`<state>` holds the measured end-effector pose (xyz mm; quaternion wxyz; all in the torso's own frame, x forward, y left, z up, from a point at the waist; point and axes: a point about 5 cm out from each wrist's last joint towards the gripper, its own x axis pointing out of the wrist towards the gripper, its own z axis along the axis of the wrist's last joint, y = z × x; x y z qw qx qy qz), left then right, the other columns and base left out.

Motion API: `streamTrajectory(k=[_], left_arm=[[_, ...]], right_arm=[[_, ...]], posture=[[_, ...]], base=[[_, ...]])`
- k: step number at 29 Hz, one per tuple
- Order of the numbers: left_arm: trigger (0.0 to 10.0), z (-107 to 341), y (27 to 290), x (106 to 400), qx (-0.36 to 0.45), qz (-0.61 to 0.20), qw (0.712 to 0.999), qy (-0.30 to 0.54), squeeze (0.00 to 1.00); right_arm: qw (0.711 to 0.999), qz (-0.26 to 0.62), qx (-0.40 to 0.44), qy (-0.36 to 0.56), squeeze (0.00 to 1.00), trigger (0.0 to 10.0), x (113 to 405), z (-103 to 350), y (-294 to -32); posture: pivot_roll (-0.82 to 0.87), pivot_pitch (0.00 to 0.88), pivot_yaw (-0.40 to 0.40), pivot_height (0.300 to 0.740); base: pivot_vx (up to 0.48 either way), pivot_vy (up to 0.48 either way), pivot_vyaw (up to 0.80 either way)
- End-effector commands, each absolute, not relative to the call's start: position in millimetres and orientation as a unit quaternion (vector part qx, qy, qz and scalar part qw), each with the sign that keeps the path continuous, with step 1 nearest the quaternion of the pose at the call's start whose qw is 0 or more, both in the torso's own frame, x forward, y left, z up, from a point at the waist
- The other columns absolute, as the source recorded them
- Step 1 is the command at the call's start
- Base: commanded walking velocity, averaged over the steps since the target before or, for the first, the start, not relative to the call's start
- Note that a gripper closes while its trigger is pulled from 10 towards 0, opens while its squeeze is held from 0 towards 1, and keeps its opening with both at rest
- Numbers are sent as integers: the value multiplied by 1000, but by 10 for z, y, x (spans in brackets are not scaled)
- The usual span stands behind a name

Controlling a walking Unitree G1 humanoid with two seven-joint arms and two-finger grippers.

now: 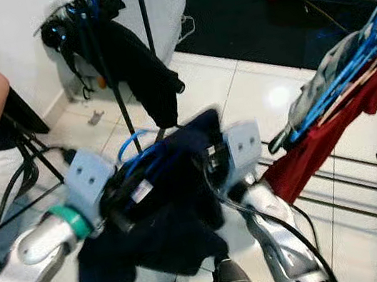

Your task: Hang hanger

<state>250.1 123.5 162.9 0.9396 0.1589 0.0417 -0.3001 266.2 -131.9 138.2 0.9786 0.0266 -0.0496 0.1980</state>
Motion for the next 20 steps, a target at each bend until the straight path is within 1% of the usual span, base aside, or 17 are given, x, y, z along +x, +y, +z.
streamTrajectory(k=[1,2,4,5,7,8,10,11,12,14,15,16,18,19,20], left_arm=[[10000,1668,1270,2489,164,-286,943,37,0],[10000,1650,1302,2472,166,-271,947,39,0],[10000,1650,1302,2472,166,-271,947,39,0],[10000,1617,1366,2475,142,-220,964,46,0],[10000,1617,1366,2475,142,-220,964,46,0],[10000,1582,1450,2482,99,-153,982,58,0],[10000,1582,1450,2482,99,-153,982,58,0],[10000,1498,1605,2451,10,-46,995,89,0],[10000,1498,1605,2451,10,-46,995,89,0],[10000,1461,1657,2435,-22,-15,995,101,0],[10000,1461,1657,2435,-22,-15,995,101,0],[10000,1459,1754,2476,-19,17,995,99,0],[10000,1459,1754,2476,-19,17,995,99,0],[10000,1460,1826,2503,-16,41,994,98,0],[10000,1460,1826,2503,-16,41,994,98,0]], right_arm=[[976,207,31,-57,0,10000,2635,1422,-1291],[975,214,28,-53,0,10000,2599,1416,-1287],[975,214,28,-53,0,10000,2599,1416,-1287],[975,216,20,-55,0,10000,2571,1422,-1302],[975,216,20,-55,0,10000,2571,1422,-1302],[976,208,15,-59,0,10000,2571,1431,-1339],[976,208,15,-59,0,10000,2571,1431,-1339],[978,197,6,-65,0,10000,2620,1461,-1398],[978,197,6,-65,0,10000,2620,1461,-1398],[979,192,3,-65,0,10000,2654,1473,-1416],[979,192,3,-65,0,10000,2654,1473,-1416],[973,221,-5,-64,0,10000,2674,1501,-1392],[973,221,-5,-64,0,10000,2674,1501,-1392],[968,242,-11,-62,0,10000,2685,1522,-1375],[968,242,-11,-62,0,10000,2685,1522,-1375]], posture=[[-73,106,66,740],[-70,104,66,740],[-70,104,66,740],[-68,98,54,740],[-68,98,54,740],[-60,96,39,740],[-60,96,39,740],[-49,97,9,740],[-49,97,9,740],[-48,97,5,740],[-48,97,5,740],[-35,94,-31,740],[-35,94,-31,740],[-35,94,-31,740],[-35,94,-31,740]], base=[[0,0,0],[0,0,0],[0,0,0],[0,0,0],[0,0,0],[0,0,0],[0,0,0],[0,0,0],[0,0,0],[0,0,0],[0,0,0],[0,0,0],[0,0,0],[0,0,0],[0,0,0]])
